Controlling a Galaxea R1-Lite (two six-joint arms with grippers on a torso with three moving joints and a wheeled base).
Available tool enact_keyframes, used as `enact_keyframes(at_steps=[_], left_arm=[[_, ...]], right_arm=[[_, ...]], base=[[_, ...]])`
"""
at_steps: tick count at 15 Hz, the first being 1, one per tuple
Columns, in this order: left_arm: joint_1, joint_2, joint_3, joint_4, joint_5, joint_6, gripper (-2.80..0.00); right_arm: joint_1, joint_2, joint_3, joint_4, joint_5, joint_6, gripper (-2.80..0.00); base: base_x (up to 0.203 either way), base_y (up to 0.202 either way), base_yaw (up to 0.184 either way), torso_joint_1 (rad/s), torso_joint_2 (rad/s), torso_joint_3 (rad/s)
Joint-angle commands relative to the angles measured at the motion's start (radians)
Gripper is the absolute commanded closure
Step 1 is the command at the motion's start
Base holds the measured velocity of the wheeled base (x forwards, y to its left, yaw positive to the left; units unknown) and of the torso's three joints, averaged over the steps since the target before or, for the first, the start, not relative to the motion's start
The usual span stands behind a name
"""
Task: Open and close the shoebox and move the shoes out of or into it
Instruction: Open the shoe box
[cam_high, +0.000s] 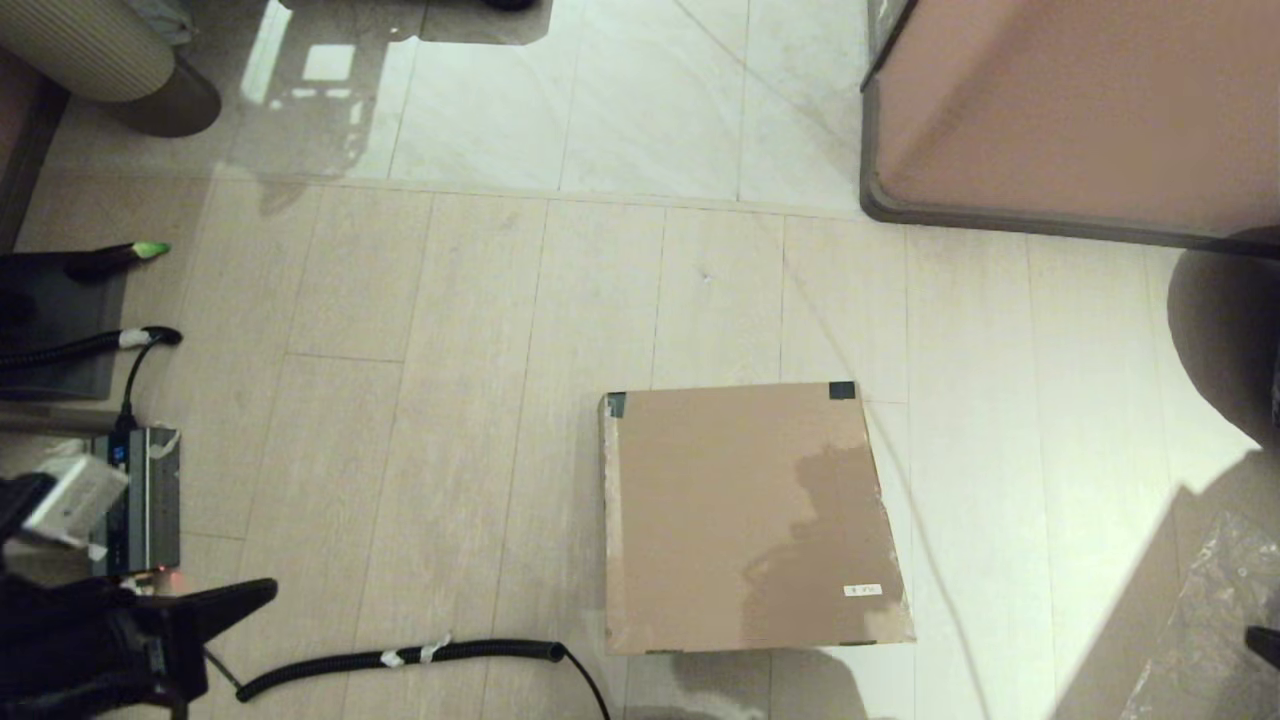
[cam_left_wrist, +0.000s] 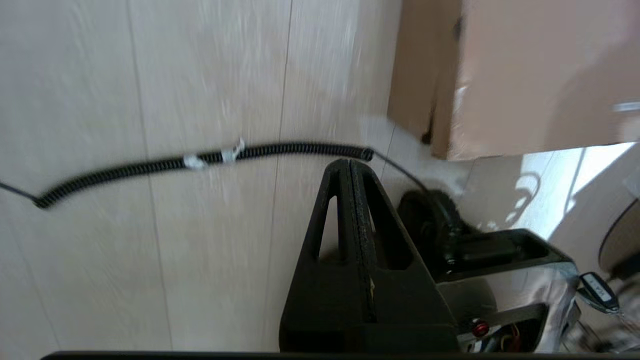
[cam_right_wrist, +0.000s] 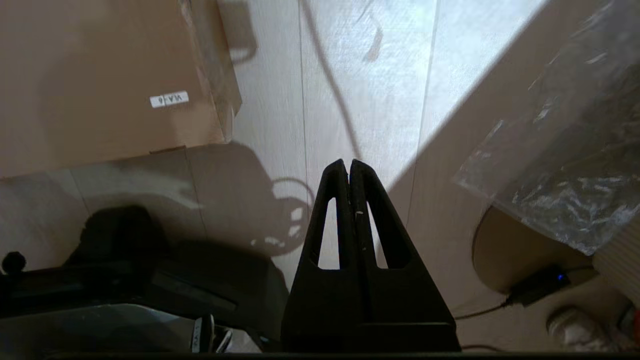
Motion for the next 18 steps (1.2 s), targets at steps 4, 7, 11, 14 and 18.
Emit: enact_keyframes(at_steps=[4, 7, 11, 14, 18], left_arm=[[-0.027, 0.367, 0.003, -0.190, -0.054, 0.004, 0.00], [-0.086, 0.571, -0.010, -0.374, -0.139, 0.004, 0.00], [-0.198, 0.830, -0.011, -0.673, -0.168, 0.002, 0.00], [-0.282, 0.944, -0.051, -0.783, -0.172, 0.003, 0.00], [-0.389, 1.060, -0.138, -0.817, -0.129, 0.005, 0.00]], right_arm=[[-0.011, 0.582, -0.030, -0.308, 0.108, 0.029, 0.00], [-0.021, 0.795, -0.034, -0.629, 0.263, 0.055, 0.00], [-0.038, 0.985, -0.101, -0.695, 0.358, 0.083, 0.00], [-0.047, 1.109, -0.080, -0.831, 0.365, 0.097, 0.00], [-0.059, 1.246, 0.001, -1.068, 0.369, 0.129, 0.00]], base=[[0.000, 0.000, 0.000, 0.000, 0.00, 0.000], [0.000, 0.000, 0.000, 0.000, 0.00, 0.000], [0.000, 0.000, 0.000, 0.000, 0.00, 0.000], [0.000, 0.000, 0.000, 0.000, 0.00, 0.000], [0.000, 0.000, 0.000, 0.000, 0.00, 0.000]])
